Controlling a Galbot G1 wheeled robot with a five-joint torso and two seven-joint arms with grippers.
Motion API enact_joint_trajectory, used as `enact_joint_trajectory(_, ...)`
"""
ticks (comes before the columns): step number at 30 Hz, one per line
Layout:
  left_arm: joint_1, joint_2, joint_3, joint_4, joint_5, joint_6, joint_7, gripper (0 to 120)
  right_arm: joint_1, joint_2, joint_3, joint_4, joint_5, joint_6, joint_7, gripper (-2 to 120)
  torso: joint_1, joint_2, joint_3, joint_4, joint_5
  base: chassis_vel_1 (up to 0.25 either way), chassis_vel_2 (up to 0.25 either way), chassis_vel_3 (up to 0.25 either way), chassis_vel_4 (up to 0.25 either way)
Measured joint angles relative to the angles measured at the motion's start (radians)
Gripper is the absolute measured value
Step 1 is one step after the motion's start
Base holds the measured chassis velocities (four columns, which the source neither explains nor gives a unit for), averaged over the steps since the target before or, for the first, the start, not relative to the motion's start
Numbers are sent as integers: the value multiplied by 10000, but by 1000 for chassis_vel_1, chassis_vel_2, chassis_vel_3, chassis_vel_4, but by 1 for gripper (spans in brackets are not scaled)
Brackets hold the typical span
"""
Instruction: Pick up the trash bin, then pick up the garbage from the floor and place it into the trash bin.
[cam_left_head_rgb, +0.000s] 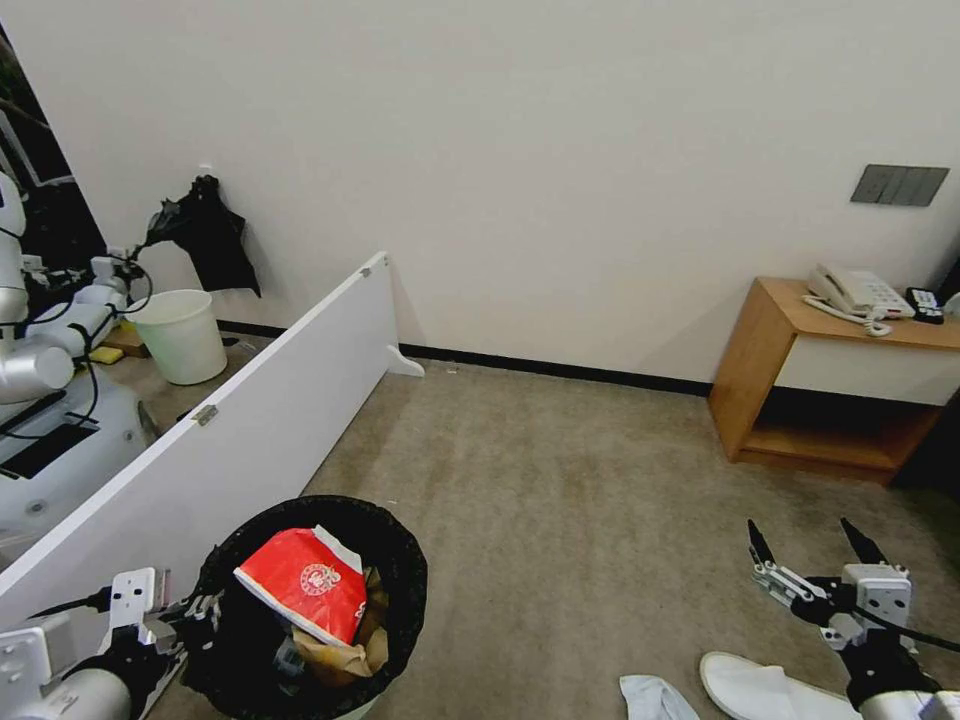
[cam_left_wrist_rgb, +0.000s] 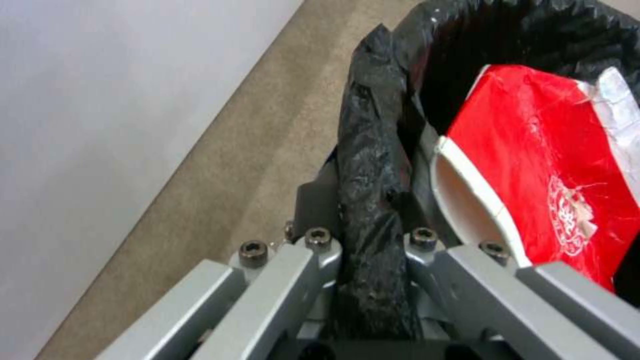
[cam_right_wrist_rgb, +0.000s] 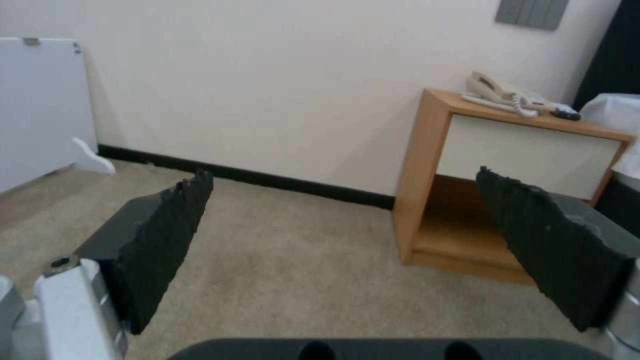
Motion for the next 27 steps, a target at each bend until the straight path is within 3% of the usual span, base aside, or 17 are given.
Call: enact_joint_trajectory(27,-51,5,10,11,18,-4,-8,4,48,-92,-16,-47,144,-79,20,100,0,0,0,0,0,0,0,0,0)
